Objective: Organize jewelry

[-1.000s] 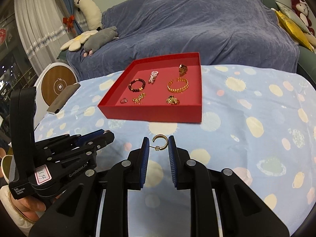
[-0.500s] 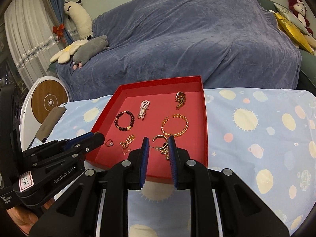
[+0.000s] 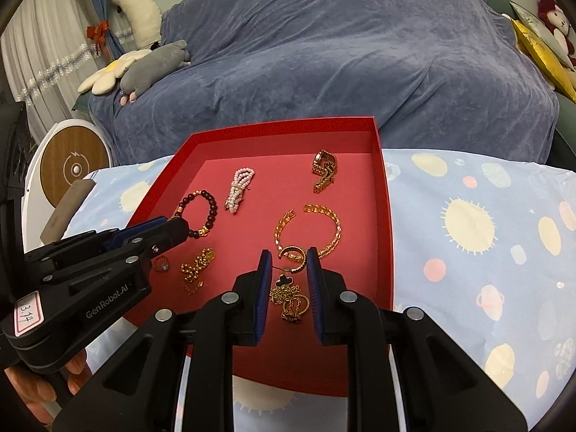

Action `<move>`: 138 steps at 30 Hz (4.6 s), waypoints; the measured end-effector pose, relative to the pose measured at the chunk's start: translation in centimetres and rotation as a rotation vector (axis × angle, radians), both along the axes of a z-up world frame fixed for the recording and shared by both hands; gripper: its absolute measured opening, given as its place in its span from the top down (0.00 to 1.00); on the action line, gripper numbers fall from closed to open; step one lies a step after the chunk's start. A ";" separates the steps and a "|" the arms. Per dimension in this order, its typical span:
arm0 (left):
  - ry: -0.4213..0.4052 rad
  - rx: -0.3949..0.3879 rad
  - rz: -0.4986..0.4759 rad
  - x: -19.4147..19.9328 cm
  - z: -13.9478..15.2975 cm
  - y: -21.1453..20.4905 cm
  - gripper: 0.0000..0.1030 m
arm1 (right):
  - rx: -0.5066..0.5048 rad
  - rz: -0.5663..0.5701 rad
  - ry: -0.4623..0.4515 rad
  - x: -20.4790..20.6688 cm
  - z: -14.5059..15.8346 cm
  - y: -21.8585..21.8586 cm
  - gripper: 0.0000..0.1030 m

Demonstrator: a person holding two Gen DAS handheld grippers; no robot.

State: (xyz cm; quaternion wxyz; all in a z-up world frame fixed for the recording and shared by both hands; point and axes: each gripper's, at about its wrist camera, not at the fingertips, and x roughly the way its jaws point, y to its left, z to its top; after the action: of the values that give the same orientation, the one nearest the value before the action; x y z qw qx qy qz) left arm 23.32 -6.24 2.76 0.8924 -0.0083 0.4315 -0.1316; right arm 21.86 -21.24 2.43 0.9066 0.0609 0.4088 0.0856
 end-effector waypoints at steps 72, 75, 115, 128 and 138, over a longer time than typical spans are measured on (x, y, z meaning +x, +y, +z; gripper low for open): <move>-0.049 0.167 0.160 -16.0 1.7 3.7 0.25 | -0.134 -0.112 -0.100 -15.7 3.2 2.0 0.15; -0.046 0.175 0.158 -16.0 1.5 3.7 0.24 | -0.143 -0.111 -0.095 -15.5 2.9 2.1 0.15; -0.038 0.174 0.210 -15.9 1.5 3.3 0.21 | -0.132 -0.145 -0.109 -16.1 2.8 1.4 0.15; -0.060 0.181 0.219 -16.1 1.5 3.4 0.20 | -0.133 -0.144 -0.112 -16.2 2.8 1.6 0.15; -0.064 0.184 0.220 -16.2 1.6 3.2 0.20 | -0.132 -0.146 -0.113 -16.2 2.8 1.6 0.15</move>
State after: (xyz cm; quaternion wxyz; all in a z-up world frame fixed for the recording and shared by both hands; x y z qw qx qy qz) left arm 7.16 -3.00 4.39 0.9117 0.0302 0.4096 0.0071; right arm 5.67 -19.65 5.26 0.9341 0.0258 0.3561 -0.0045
